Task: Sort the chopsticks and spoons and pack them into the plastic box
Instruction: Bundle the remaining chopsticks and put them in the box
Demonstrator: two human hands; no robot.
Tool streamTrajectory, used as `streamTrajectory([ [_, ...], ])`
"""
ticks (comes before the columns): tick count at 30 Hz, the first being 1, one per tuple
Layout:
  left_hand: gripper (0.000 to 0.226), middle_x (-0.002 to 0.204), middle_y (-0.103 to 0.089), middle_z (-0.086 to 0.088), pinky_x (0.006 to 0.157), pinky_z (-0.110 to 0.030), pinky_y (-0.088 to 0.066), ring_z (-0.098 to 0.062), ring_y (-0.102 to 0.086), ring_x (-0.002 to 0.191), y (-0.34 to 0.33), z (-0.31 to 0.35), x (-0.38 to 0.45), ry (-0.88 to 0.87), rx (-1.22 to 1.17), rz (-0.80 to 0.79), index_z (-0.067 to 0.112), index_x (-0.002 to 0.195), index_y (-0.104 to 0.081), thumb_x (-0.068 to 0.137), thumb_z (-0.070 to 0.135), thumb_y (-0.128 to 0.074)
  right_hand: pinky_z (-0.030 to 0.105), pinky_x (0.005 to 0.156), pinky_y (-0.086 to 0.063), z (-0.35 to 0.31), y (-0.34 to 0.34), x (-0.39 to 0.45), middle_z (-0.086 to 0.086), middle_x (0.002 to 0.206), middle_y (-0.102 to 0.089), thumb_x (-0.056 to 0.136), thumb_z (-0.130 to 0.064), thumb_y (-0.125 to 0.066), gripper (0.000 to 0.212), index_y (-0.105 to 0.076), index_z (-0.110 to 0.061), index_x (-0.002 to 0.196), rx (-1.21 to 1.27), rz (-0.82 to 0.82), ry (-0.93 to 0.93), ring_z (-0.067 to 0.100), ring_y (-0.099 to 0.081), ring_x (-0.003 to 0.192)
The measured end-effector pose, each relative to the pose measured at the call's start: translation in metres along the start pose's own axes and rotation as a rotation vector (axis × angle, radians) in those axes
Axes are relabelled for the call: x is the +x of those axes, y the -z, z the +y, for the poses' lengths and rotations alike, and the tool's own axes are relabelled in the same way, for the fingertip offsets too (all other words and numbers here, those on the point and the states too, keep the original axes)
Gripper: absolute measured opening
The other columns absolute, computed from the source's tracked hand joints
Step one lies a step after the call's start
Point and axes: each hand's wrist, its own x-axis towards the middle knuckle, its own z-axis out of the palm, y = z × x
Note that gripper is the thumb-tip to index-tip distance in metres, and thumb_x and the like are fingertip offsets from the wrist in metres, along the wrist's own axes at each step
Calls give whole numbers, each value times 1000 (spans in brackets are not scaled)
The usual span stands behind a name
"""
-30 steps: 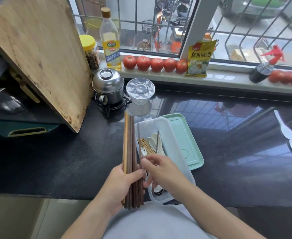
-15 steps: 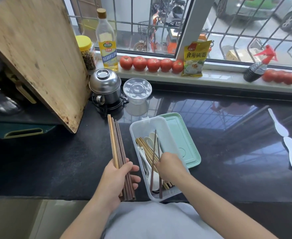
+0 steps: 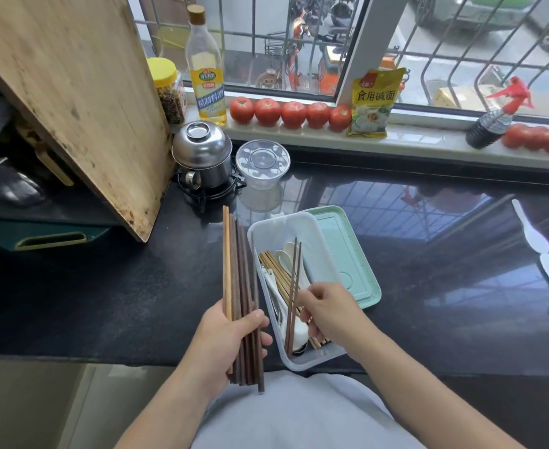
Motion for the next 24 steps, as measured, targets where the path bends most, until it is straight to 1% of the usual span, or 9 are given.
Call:
streamTrajectory([
  [2, 15, 90, -77, -18, 62, -37, -61, -26, -73, 70, -6, 5, -2, -18, 56, -58, 5, 112, -65, 96, 5, -68, 26, 49, -46, -12, -5, -14, -2, 71, -69, 100, -32, -56, 23, -72, -19, 90, 150, -136, 47, 15, -57, 50],
  [4, 15, 91, -76, -20, 61, -36, -61, -29, -75, 72, -13, 10, -4, -19, 66, -129, 8, 112, -68, 97, 5, -67, 29, 49, -44, -20, -16, -17, 6, 76, -67, 100, -30, -59, 19, -73, -18, 94, 295, -191, 81, 18, -56, 52],
  [8, 15, 90, -78, -16, 61, -38, -60, -32, -74, 73, -15, 11, 0, 8, 52, -124, 6, 114, -65, 99, 9, -65, 30, 51, -49, -26, -12, -10, 10, 72, -64, 100, -18, -59, 20, -69, -2, 93, 375, 28, 93, 14, -56, 51],
  [10, 16, 84, -77, -14, 63, -39, -62, -29, -71, 67, -11, 6, 4, 14, 44, -27, 2, 112, -62, 99, 9, -66, 36, 58, -57, -19, 2, 3, 10, 72, -71, 100, -21, -55, 24, -67, -6, 86, 193, 250, 87, 15, -64, 52],
  [12, 16, 82, -74, -14, 61, -38, -61, -27, -69, 63, -6, 1, 7, 26, 18, 52, 4, 112, -61, 99, 12, -67, 42, 67, -61, -10, 9, 16, 7, 72, -70, 98, -28, -52, 26, -64, -13, 80, -123, 324, 56, 22, -70, 63],
  [14, 17, 86, -74, -15, 60, -37, -59, -26, -69, 62, -2, -2, 11, 26, 22, 92, 8, 112, -61, 99, 18, -67, 41, 69, -59, -4, 4, 27, 6, 77, -66, 99, -26, -50, 25, -63, -13, 82, -371, 248, 6, 26, -67, 71],
  [17, 18, 73, -71, -12, 61, -38, -58, -24, -66, 60, 0, -3, 14, 14, 50, 105, 9, 110, -61, 101, 23, -66, 36, 69, -56, -8, -10, 39, 8, 86, -65, 96, -10, -53, 12, -64, -7, 92, -603, 142, 15, 27, -64, 79],
  [22, 16, 86, -74, -11, 62, -37, -58, -25, -71, 67, -2, 2, 9, -10, 29, 75, 13, 115, -63, 99, 16, -67, 38, 77, -61, -14, -19, 50, 12, 94, -68, 87, 2, -56, 15, -64, -7, 97, -697, 67, -2, 30, -68, 86],
  [24, 18, 88, -78, -10, 63, -37, -59, -27, -74, 71, -3, 4, 7, -4, 14, 57, 12, 117, -62, 100, 15, -66, 40, 80, -60, -10, -18, 50, 13, 99, -69, 91, -3, -55, 14, -65, -6, 100, -717, 59, 2, 32, -68, 90],
])
